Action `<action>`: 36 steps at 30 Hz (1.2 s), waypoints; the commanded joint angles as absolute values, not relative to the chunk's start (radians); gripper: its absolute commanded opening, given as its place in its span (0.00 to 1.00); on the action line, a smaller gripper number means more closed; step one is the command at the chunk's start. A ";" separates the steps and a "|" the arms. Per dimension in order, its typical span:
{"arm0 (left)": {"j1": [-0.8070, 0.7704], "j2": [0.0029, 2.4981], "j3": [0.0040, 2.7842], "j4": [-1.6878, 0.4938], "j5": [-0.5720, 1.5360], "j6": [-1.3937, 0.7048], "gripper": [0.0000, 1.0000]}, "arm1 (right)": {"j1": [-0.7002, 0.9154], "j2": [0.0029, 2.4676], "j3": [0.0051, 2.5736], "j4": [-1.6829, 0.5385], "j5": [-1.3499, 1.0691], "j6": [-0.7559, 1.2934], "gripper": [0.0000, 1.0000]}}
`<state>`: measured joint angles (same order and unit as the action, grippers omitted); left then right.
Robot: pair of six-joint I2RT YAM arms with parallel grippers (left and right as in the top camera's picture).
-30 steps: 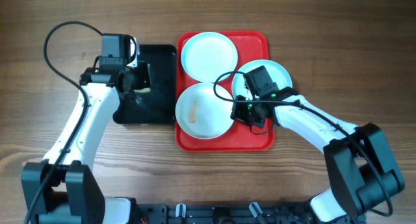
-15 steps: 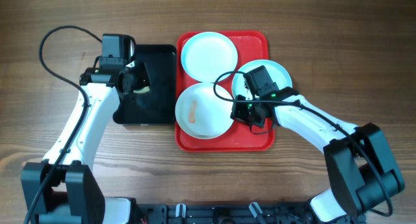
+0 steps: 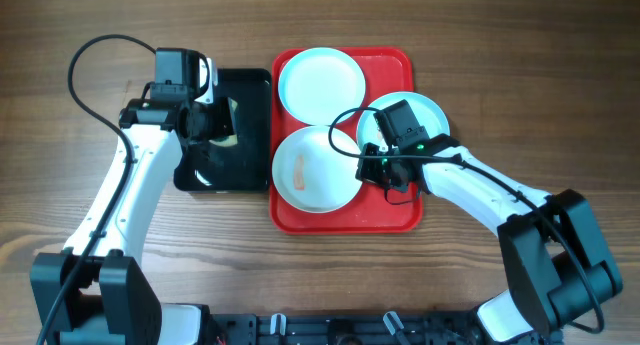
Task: Clean dirty plates on tray and stack at the side
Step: 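Lift the sponge with the left gripper out of the water, then move the sponge with the left gripper onto the white plate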
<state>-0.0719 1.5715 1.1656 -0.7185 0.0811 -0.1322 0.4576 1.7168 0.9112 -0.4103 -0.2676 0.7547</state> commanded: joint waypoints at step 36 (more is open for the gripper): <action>-0.476 1.766 1.130 -0.686 0.096 -0.464 0.04 | 0.527 1.728 0.907 -0.412 -0.194 0.735 0.08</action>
<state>-0.4637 1.7340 1.1378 -0.6880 0.1204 -0.3878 0.5213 1.7168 0.9112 -0.4133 -0.2043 0.7425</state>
